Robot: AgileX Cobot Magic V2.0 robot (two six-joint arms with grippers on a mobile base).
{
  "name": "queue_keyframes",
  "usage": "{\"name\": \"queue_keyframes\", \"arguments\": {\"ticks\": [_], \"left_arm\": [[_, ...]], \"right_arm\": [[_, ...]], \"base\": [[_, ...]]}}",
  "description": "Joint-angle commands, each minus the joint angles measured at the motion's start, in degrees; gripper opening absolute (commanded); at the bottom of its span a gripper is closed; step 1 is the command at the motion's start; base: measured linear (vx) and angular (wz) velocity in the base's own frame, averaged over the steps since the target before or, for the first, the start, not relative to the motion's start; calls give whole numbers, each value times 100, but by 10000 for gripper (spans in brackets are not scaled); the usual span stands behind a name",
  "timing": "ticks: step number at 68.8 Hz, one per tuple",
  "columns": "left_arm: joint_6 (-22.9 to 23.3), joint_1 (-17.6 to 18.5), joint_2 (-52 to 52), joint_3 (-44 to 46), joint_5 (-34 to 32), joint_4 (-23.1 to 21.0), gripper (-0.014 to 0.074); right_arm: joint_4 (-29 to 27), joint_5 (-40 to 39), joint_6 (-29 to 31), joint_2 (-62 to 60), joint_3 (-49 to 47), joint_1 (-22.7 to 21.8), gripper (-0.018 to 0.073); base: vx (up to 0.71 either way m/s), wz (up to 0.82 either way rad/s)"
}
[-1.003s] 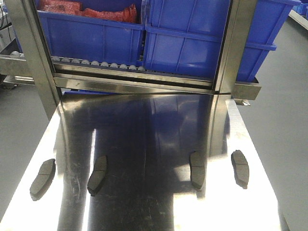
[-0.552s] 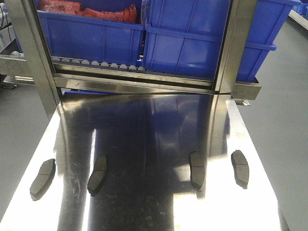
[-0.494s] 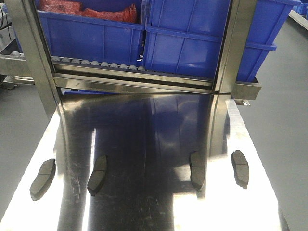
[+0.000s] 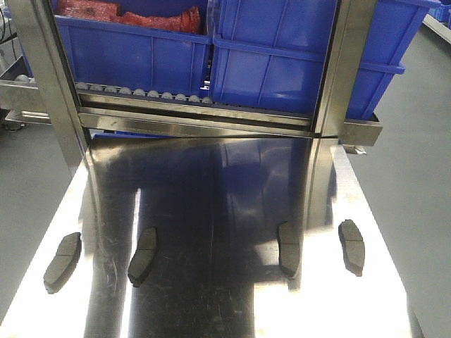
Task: Move and align brake pads A on conveyor
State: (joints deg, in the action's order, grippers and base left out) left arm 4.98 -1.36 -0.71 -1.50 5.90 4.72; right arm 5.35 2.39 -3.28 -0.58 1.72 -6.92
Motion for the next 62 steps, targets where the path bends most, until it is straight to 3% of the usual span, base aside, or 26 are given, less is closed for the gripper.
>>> {"name": "queue_keyframes", "arguments": {"ticks": [1, 18, 31, 47, 52, 62], "left_arm": [[14, 37, -86, -99, -438, -36, -6], [14, 36, -86, -99, -466, -36, -6], [14, 30, -81, 83, -1360, -38, -6], [15, 30, 585, 844, -1221, 1, -6], [20, 30, 1034, 1204, -1056, 1, -6], [-18, 30, 2062, 2078, 165, 7, -6]], "right_arm": [[53, -408, 42, -70, 56, -41, -11], [53, -408, 42, -70, 56, -41, -11], [53, -411, 42, -70, 56, -41, -11], [53, -411, 42, -70, 56, -41, -11], [53, -411, 42, -70, 56, -41, -11], [53, -411, 42, -70, 56, -41, -11]], "base": [[0, 0], [0, 0], [0, 0], [0, 0], [0, 0], [0, 0]]}}
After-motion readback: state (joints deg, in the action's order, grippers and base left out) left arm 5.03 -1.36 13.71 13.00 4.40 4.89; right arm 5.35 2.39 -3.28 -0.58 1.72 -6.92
